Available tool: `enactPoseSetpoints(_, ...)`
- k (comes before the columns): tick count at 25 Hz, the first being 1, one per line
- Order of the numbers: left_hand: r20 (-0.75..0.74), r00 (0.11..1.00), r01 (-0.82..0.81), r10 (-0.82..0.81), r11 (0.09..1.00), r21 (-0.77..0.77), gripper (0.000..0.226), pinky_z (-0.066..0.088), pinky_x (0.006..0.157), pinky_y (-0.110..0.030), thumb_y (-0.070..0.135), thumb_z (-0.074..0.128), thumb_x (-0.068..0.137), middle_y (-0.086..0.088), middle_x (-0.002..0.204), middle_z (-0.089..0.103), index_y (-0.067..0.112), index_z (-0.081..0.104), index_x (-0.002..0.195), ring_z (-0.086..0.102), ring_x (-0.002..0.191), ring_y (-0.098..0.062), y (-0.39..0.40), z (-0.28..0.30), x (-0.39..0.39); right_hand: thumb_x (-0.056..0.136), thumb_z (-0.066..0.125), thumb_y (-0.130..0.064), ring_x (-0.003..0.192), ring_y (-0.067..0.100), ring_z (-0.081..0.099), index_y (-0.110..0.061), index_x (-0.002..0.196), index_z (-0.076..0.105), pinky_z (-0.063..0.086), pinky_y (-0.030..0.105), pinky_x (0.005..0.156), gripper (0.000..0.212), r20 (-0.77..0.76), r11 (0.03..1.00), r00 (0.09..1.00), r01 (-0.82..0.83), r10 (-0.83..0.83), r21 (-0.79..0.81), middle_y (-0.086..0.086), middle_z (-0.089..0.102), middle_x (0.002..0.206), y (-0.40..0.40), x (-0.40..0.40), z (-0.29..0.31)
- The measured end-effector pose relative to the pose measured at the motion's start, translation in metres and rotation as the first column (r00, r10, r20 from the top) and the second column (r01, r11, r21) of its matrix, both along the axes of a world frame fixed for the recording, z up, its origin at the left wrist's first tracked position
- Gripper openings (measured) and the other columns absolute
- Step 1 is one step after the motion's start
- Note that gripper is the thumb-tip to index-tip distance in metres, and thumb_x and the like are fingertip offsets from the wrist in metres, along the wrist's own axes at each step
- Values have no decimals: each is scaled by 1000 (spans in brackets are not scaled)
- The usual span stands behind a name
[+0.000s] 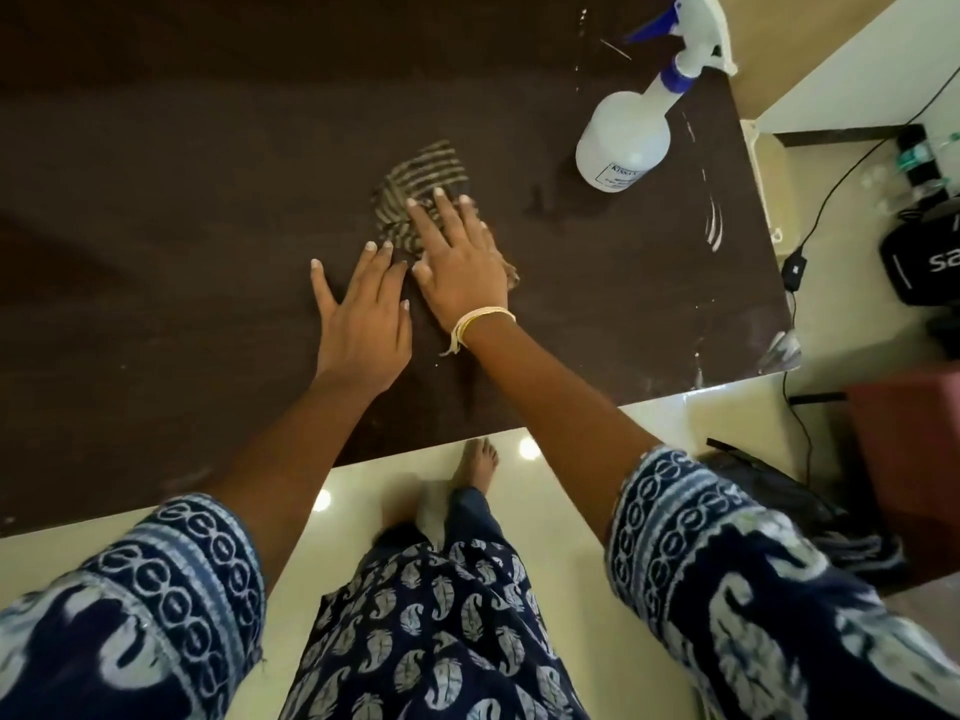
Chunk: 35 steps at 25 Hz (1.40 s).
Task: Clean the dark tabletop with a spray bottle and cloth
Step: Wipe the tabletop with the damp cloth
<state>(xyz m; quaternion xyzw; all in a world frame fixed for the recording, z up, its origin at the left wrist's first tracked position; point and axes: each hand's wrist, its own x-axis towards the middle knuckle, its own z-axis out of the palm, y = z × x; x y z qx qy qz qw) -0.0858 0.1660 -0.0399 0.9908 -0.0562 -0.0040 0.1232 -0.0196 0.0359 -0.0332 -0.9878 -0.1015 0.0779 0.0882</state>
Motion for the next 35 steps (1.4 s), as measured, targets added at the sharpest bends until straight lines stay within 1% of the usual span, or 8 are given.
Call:
enactPoseSetpoints(3,7,1000,4,-4,1000,21,48,3,115,-65,25,40,98,-7,156,35,12,43,144,21,149,-19,-1,1,-1,92,46,-28,149,26,15,-31,152,25,21,42,118,64,41,978,977,-207,208,-27,1,23,160,-37,37,-2)
enactPoseSetpoints(7,-20,999,-26,26,1000,-2,47,-1,115,-63,25,40,98,-5,157,33,14,43,144,19,150,-18,-2,3,1,93,42,-25,149,29,12,-26,153,26,19,46,119,62,57,973,972,226,-229,53,5,21,161,-98,62,-7)
enactPoseSetpoints(11,-18,999,-42,41,998,-47,46,1,116,-64,23,43,97,-4,156,36,15,46,142,21,149,-18,-3,4,1,94,41,-27,150,31,9,-24,154,23,15,45,120,63,43,957,956,288,-290,39,8,17,162,-71,60,-6)
enactPoseSetpoints(18,-26,999,-22,23,999,36,49,4,115,-67,19,44,94,-6,155,38,13,45,143,23,148,-19,-4,9,0,89,47,-24,148,26,18,-30,149,33,20,44,117,62,19,913,917,-398,398,84,1,27,159,-41,42,-4)
enactPoseSetpoints(23,-40,999,-6,10,996,88,47,2,115,-66,21,44,97,-6,157,34,15,44,144,21,149,-19,-2,10,-6,92,45,-23,149,26,13,-30,150,31,18,46,120,60,56,946,953,285,-297,157,1,24,160,-85,43,-9)
enactPoseSetpoints(27,-8,997,-78,79,996,47,43,0,114,-64,23,44,98,-7,154,39,13,48,140,24,148,-19,20,8,-27,95,41,-30,150,28,4,-29,154,20,11,44,121,62,1,889,892,449,-451,91,3,12,163,-50,47,-6)
enactPoseSetpoints(31,26,989,-150,148,987,61,41,1,115,-63,22,44,98,-8,151,42,12,50,138,27,147,-20,57,5,-63,89,48,-30,150,29,8,-34,151,28,15,48,119,65,-54,991,998,40,-33,127,2,19,162,5,45,1)
enactPoseSetpoints(35,23,988,-154,152,984,92,43,5,115,-64,21,45,98,-10,151,42,10,49,139,30,146,-22,69,7,-88,78,56,-21,148,24,19,-36,138,51,18,48,118,62,-78,920,955,-250,285,301,-4,35,155,10,-4,3)
